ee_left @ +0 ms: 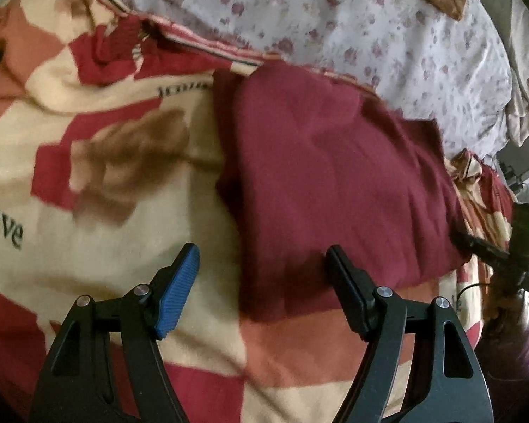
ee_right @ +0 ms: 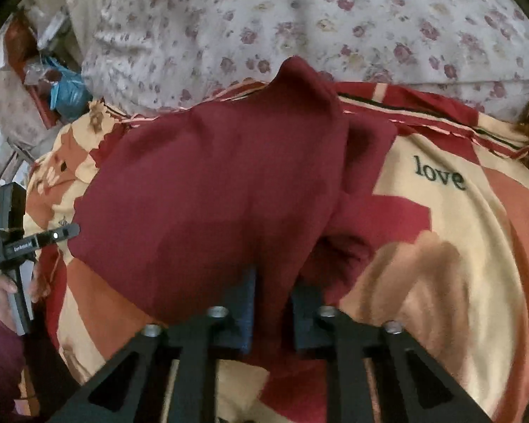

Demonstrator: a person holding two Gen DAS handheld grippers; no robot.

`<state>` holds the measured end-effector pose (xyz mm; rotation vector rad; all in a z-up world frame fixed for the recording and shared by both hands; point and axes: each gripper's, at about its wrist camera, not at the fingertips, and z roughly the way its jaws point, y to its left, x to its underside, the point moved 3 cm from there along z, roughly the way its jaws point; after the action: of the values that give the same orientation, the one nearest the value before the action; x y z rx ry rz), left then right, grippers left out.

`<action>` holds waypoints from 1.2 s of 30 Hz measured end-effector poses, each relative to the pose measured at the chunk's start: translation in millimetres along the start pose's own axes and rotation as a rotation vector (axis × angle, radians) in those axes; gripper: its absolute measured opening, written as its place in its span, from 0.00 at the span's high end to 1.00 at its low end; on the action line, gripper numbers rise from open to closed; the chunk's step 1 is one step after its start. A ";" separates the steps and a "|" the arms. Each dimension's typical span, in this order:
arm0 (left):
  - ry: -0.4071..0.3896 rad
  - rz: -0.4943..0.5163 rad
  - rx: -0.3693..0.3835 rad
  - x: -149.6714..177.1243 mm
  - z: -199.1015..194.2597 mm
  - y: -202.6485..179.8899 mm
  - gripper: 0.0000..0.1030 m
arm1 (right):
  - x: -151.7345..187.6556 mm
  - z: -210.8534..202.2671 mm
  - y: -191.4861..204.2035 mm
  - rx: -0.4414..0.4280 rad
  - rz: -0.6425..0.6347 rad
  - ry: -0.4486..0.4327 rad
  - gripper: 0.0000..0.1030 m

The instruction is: Fold small clothes

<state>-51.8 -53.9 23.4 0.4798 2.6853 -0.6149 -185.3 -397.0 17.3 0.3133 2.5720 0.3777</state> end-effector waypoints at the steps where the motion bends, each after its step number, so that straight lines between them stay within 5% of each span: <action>1: -0.006 -0.003 0.000 1.9 -3.4 0.2 0.28 | 0.5 -4.2 2.4 -0.010 -0.006 -0.008 0.92; 8: -0.075 0.106 -0.086 9.8 -23.3 -13.5 0.28 | 40.1 -21.0 -4.9 -0.028 0.036 0.007 0.93; 12: -0.074 0.098 -0.064 1.3 -20.5 -25.6 0.28 | 27.8 -32.3 -9.4 -0.036 0.096 -0.041 0.93; 14: -0.098 0.103 -0.055 -4.1 -21.2 -31.1 0.28 | 15.4 -45.5 -10.6 -0.014 0.118 -0.080 0.85; 16: -0.123 0.091 -0.060 -10.8 -19.0 -35.7 0.28 | 0.7 -56.2 -5.7 0.032 0.098 -0.130 0.53; 17: -0.128 0.074 -0.062 -15.1 -15.3 -36.5 0.28 | -5.8 -59.0 -2.4 0.046 0.091 -0.149 0.51; 22: -0.117 -0.030 -0.078 -28.9 5.3 -33.8 0.28 | -63.6 -21.8 -1.3 0.183 0.068 -0.139 0.51; 27: -0.135 -0.023 -0.125 -31.0 15.5 -28.3 0.28 | -109.8 26.7 -33.4 0.244 0.149 -0.102 0.51; 29: -0.133 -0.020 -0.146 -30.5 20.7 -22.0 0.28 | -119.4 41.2 -40.1 0.194 0.161 -0.072 0.67; 30: -0.133 -0.021 -0.149 -30.4 22.6 -19.5 0.28 | -121.7 41.3 -38.7 0.205 0.132 -0.076 0.83; 33: -0.137 -0.026 -0.142 -30.4 29.9 -13.2 0.28 | -121.5 35.0 -40.9 0.377 0.041 -0.120 0.86; 36: -0.137 -0.018 -0.144 -30.5 34.5 -13.1 0.28 | -114.8 58.8 -57.4 0.394 0.079 -0.033 0.86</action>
<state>-21.4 -88.6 10.9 0.3611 2.5832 -0.4389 -66.6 -472.0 2.7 0.5560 2.5940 -0.1114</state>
